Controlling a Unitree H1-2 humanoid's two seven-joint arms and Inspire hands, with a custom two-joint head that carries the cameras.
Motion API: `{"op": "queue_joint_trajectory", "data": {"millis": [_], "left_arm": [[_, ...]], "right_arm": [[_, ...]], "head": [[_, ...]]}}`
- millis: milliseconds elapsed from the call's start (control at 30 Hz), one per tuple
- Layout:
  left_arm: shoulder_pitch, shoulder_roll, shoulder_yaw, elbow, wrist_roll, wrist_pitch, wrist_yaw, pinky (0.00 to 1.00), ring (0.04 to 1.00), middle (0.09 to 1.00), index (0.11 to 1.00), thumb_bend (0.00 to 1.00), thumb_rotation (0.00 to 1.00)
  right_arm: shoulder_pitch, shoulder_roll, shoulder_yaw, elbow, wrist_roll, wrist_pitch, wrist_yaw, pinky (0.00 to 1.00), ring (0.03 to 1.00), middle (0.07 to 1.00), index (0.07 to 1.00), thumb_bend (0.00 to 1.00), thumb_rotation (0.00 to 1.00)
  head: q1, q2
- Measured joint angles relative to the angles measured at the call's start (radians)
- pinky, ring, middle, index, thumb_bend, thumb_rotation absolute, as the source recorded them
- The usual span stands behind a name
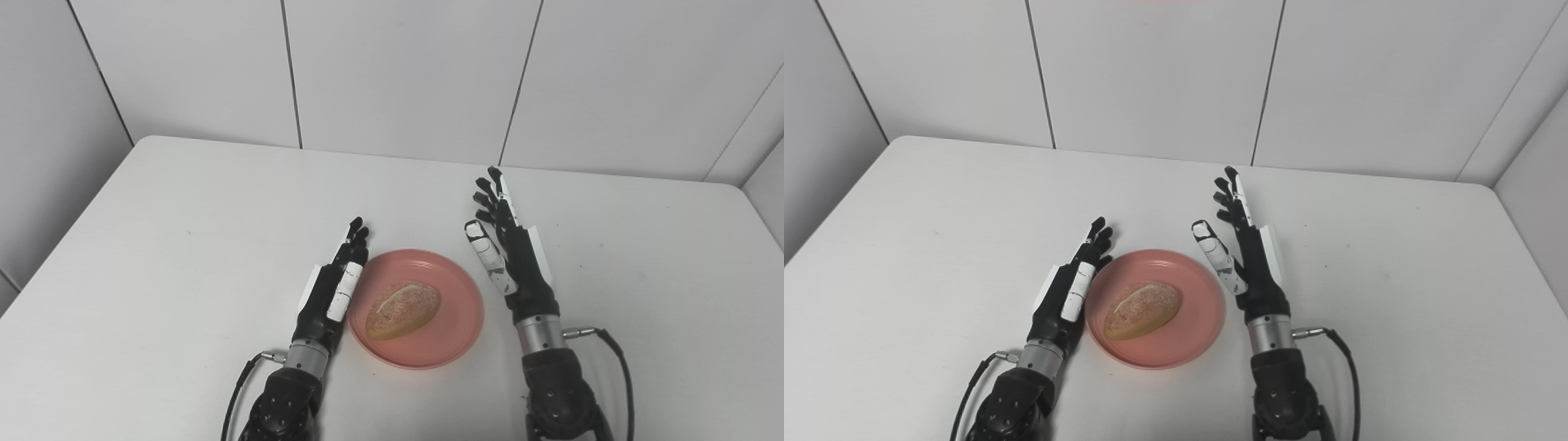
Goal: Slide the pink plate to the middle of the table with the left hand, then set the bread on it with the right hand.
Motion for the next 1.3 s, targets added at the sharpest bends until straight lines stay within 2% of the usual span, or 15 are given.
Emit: {"op": "queue_joint_trajectory", "data": {"millis": [67, 167, 200, 333, 500, 900, 1033, 1300], "left_arm": [[0.010, -0.001, 0.000, -0.010, 0.003, -0.007, 0.008, 1.00, 1.000, 1.000, 1.000, 0.87, 1.00], [0.012, -0.004, 0.003, -0.010, 0.025, -0.029, 0.039, 1.00, 1.000, 1.000, 1.000, 0.87, 1.00], [0.012, -0.004, 0.004, -0.007, 0.036, -0.044, 0.048, 1.00, 1.000, 1.000, 1.000, 0.84, 1.00], [0.009, -0.011, 0.003, 0.004, 0.064, -0.087, 0.071, 1.00, 1.000, 1.000, 1.000, 0.81, 1.00], [0.000, -0.027, 0.006, 0.027, 0.063, -0.099, 0.082, 1.00, 1.000, 1.000, 1.000, 0.79, 1.00], [-0.025, -0.054, 0.006, 0.066, 0.071, -0.114, 0.110, 1.00, 1.000, 1.000, 1.000, 0.78, 1.00], [-0.029, -0.058, 0.006, 0.073, 0.069, -0.115, 0.110, 1.00, 1.000, 1.000, 1.000, 0.78, 1.00], [-0.031, -0.061, 0.013, 0.076, 0.062, -0.115, 0.116, 1.00, 1.000, 1.000, 1.000, 0.82, 1.00]], "right_arm": [[0.012, 0.030, -0.016, 0.026, 0.024, 0.000, -0.039, 0.96, 0.960, 0.985, 1.000, 0.72, 1.00], [0.013, 0.030, -0.032, 0.040, 0.055, 0.000, -0.080, 0.99, 0.973, 0.991, 1.000, 0.71, 1.00], [0.015, 0.030, -0.040, 0.044, 0.069, -0.001, -0.096, 1.00, 0.989, 0.997, 1.000, 0.71, 1.00], [0.041, 0.029, -0.035, 0.060, 0.084, -0.035, -0.132, 1.00, 0.998, 1.000, 1.000, 0.73, 1.00], [0.061, 0.029, -0.028, 0.064, 0.114, -0.039, -0.166, 1.00, 1.000, 1.000, 1.000, 0.75, 1.00], [0.121, 0.026, 0.003, 0.005, 0.172, -0.035, -0.148, 1.00, 0.989, 0.985, 1.000, 0.78, 1.00], [0.132, 0.026, 0.005, -0.005, 0.192, -0.035, -0.133, 1.00, 0.976, 0.976, 1.000, 0.76, 1.00], [0.136, 0.025, 0.008, -0.009, 0.204, -0.035, -0.107, 0.98, 0.955, 0.964, 0.990, 0.81, 1.00]], "head": [[-0.017, 0.000], [-0.026, 0.000], [-0.035, 0.000], [-0.042, 0.000], [-0.042, 0.006], [0.012, 0.014], [0.018, 0.014], [0.017, 0.014]]}}
